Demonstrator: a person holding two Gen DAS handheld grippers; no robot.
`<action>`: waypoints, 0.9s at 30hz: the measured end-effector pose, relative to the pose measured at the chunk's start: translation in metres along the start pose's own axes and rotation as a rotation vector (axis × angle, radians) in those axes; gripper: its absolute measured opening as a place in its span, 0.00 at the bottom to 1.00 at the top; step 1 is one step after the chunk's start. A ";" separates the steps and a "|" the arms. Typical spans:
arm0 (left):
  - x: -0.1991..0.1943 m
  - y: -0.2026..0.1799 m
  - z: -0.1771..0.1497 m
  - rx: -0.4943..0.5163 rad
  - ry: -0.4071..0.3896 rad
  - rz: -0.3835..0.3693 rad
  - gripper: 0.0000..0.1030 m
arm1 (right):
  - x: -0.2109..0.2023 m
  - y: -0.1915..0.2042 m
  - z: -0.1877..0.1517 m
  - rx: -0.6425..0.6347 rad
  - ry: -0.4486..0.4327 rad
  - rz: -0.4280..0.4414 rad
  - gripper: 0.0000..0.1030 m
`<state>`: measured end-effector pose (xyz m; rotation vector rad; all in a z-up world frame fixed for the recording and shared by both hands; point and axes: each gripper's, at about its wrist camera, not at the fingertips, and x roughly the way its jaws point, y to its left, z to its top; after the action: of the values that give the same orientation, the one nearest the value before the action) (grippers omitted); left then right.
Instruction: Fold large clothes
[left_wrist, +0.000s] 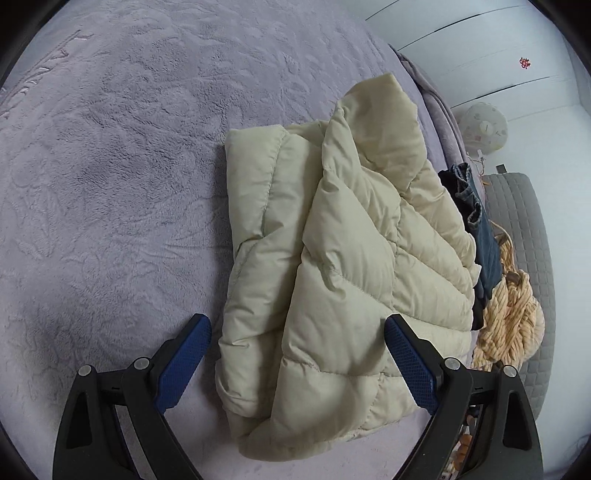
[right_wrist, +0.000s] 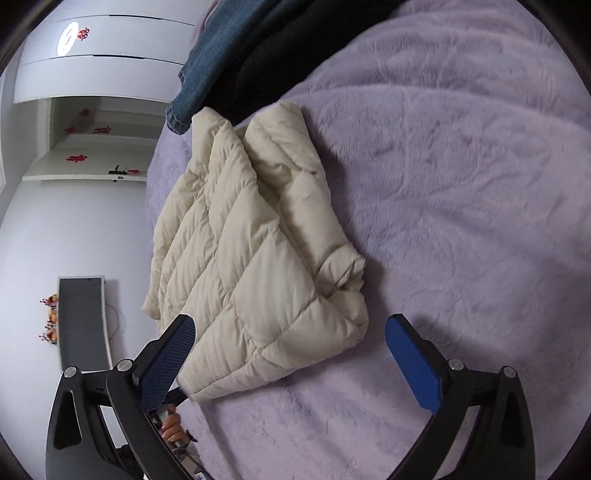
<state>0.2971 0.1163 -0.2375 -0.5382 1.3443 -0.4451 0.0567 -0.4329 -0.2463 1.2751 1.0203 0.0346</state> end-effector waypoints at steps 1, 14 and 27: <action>0.005 -0.003 0.001 0.006 0.003 0.008 0.92 | 0.006 -0.002 -0.002 0.012 0.015 0.018 0.99; 0.033 -0.043 -0.001 0.091 -0.022 0.074 0.46 | 0.050 -0.010 -0.007 0.177 -0.003 0.174 0.82; 0.004 -0.048 -0.031 0.164 -0.021 0.035 0.23 | 0.033 -0.026 -0.039 0.202 0.019 0.213 0.24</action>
<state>0.2671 0.0721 -0.2157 -0.3828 1.2829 -0.5147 0.0384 -0.3941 -0.2845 1.5670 0.9173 0.1089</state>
